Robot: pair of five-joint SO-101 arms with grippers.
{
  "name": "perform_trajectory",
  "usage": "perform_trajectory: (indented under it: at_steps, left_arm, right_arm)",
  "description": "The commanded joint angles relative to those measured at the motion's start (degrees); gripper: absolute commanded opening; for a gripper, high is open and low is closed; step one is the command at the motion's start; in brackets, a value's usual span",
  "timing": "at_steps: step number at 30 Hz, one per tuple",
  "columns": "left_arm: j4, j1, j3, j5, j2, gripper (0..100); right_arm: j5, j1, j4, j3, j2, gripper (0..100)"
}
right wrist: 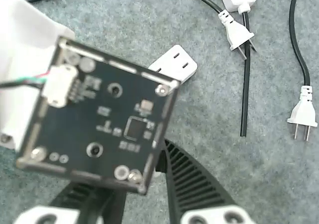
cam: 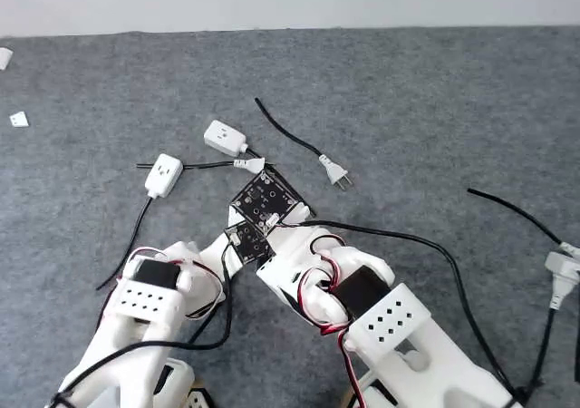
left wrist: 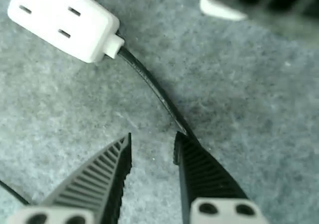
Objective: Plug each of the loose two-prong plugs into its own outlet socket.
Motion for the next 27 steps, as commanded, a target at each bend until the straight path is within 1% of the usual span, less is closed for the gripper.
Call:
perform_trajectory:
  at_steps: [1,3,6,8,10,11,13,15,17,21,27]
  left_arm:
    - [-4.7,-0.6,-0.4,5.7,-1.3,14]
    - [-8.8,-2.5,-0.3,12.7,-1.3,14]
    - [-15.0,-6.7,-0.1,26.8,-1.3,14]
    - [-19.6,-9.6,-0.1,35.9,-1.3,14]
    - [-24.4,-12.2,0.6,43.0,-1.3,14]
    - [-27.1,-13.3,1.3,45.3,-1.3,14]
    - [-30.9,-15.3,2.6,47.5,-1.3,14]
    - [-32.9,-16.8,2.9,48.8,-1.3,14]
    - [-33.3,-17.5,2.8,50.0,-1.3,14]
    - [-33.5,-17.5,2.5,50.0,-1.4,14]
    - [-33.5,-17.5,2.6,49.9,-1.4,14]
  right_arm:
    - [-2.5,-0.1,-3.3,-3.0,0.0,0.9]
    - [-6.2,1.5,-7.3,-1.6,0.0,0.9]
    - [-12.9,4.5,-17.5,1.1,0.0,0.9]
    - [-17.0,5.1,-24.3,2.5,0.0,0.9]
    - [-18.3,5.0,-27.4,2.9,1.1,0.9]
    - [-18.5,4.8,-27.9,2.5,2.5,0.9]
    - [-18.5,4.8,-28.4,0.8,6.7,0.9]
    - [-18.4,4.8,-28.7,-2.2,12.1,0.9]
    - [-18.4,5.1,-29.1,-5.2,17.1,0.9]
    - [-18.4,5.8,-29.2,-11.8,25.6,0.9]
    - [-18.5,6.1,-29.2,-18.2,33.1,0.9]
